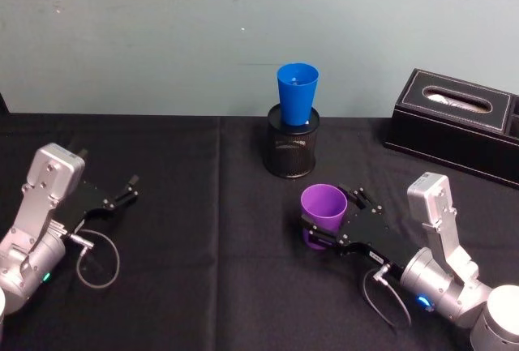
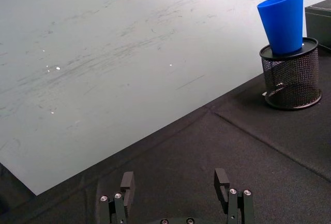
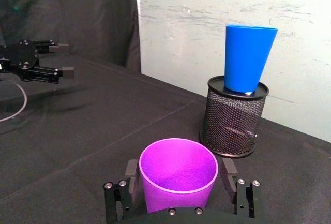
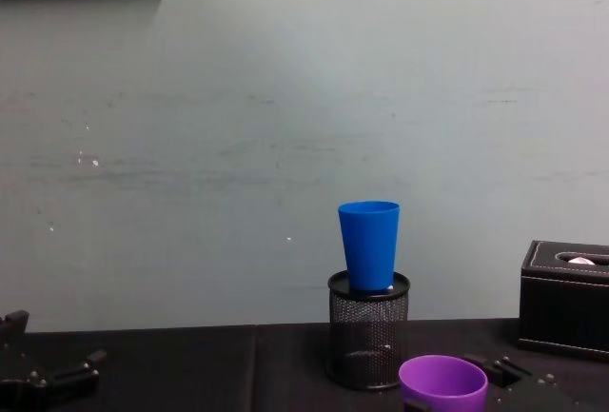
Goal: Pick up one cup with a gripper and tap it against the other cup.
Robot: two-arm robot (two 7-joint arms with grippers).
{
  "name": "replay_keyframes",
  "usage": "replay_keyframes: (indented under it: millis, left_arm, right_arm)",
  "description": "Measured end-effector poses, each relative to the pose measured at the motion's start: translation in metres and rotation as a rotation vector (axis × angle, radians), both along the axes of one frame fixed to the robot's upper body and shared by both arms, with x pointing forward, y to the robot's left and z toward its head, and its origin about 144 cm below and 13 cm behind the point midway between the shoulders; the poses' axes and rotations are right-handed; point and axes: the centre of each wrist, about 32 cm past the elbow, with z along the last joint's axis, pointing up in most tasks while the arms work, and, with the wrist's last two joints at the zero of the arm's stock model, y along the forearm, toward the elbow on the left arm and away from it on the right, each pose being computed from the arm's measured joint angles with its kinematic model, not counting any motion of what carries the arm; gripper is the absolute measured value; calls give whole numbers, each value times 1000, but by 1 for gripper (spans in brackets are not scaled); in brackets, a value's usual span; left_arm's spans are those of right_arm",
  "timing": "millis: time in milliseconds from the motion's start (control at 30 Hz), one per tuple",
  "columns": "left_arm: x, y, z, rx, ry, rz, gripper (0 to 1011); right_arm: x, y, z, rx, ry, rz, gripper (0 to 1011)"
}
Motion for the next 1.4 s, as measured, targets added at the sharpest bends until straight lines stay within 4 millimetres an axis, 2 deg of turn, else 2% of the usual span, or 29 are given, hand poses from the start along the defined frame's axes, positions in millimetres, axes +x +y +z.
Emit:
replay_keyframes:
  millis: [600, 933, 1400]
  left_arm:
    - [0, 0, 0, 0, 0, 0, 1012]
    - [0, 0, 0, 0, 0, 0, 1011]
    - [0, 0, 0, 0, 0, 0, 1011]
  right_arm:
    - [0, 0, 0, 0, 0, 0, 1003]
    - [0, 0, 0, 0, 0, 0, 812]
    - [0, 0, 0, 0, 0, 0, 748]
